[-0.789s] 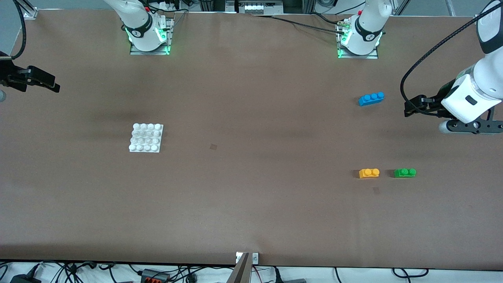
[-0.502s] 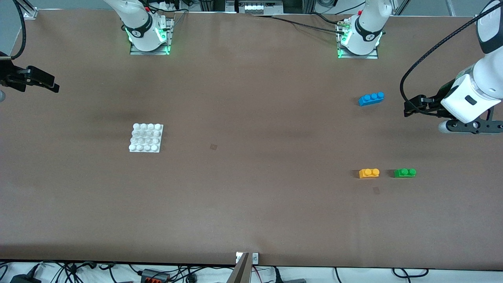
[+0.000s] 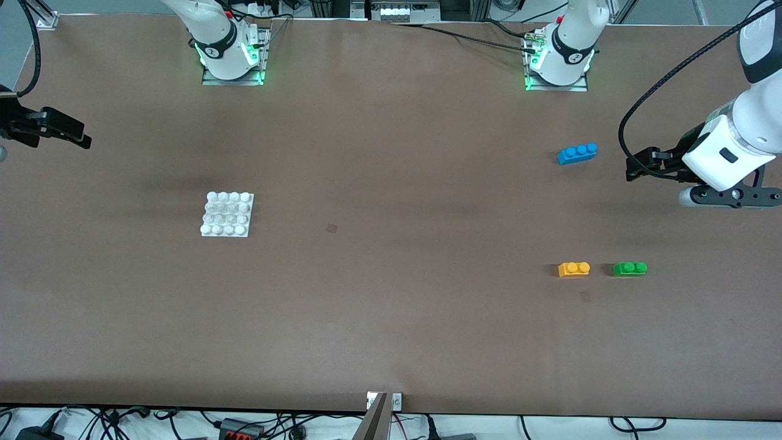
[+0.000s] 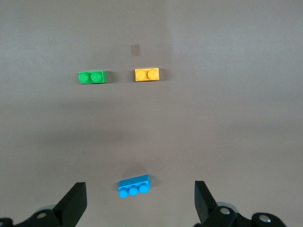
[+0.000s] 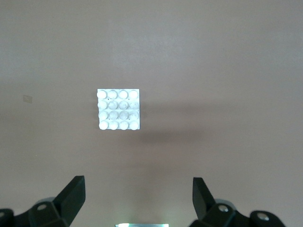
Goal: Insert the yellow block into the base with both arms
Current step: 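Move the right gripper toward the white base while the left gripper starts moving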
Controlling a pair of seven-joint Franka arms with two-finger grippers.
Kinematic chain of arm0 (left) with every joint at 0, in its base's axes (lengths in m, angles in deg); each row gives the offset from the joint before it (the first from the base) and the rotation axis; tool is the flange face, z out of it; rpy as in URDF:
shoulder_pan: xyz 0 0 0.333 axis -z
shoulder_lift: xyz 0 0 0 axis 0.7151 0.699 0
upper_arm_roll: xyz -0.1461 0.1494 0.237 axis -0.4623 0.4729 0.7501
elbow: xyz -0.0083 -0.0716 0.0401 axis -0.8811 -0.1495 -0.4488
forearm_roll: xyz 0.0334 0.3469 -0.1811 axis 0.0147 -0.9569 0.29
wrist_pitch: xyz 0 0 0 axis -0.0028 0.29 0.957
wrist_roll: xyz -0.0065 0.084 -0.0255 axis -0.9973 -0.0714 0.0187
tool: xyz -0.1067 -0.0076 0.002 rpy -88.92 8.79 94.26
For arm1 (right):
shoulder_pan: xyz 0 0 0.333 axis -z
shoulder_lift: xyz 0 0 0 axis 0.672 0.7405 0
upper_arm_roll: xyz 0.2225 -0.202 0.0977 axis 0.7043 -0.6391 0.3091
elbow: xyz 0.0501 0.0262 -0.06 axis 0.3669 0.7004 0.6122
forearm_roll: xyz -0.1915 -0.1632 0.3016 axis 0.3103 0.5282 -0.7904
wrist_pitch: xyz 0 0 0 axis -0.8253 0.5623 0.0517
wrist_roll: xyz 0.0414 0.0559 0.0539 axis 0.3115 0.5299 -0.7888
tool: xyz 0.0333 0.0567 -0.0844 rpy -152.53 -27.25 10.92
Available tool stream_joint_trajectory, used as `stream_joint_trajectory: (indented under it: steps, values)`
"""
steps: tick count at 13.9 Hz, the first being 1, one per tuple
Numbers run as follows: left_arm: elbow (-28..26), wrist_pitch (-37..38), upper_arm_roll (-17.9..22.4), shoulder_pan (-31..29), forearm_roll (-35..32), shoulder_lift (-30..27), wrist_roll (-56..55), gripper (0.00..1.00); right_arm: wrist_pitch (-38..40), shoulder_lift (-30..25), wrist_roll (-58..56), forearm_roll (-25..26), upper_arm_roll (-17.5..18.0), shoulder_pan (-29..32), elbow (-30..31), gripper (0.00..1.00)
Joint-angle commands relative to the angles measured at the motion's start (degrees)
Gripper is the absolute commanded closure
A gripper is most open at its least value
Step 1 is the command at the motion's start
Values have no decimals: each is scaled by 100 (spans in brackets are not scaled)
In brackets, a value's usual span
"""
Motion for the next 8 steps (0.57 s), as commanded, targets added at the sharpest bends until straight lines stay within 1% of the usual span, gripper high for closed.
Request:
stream_joint_trajectory:
  steps: [1, 8]
  values:
    - [77, 152, -11, -18, 14, 11, 11, 0, 90, 48, -15, 65, -35, -52, -100, 0]
    - [86, 249, -11, -53, 14, 47, 46, 0, 142, 83, 20, 65, -35, -158, -91, 0]
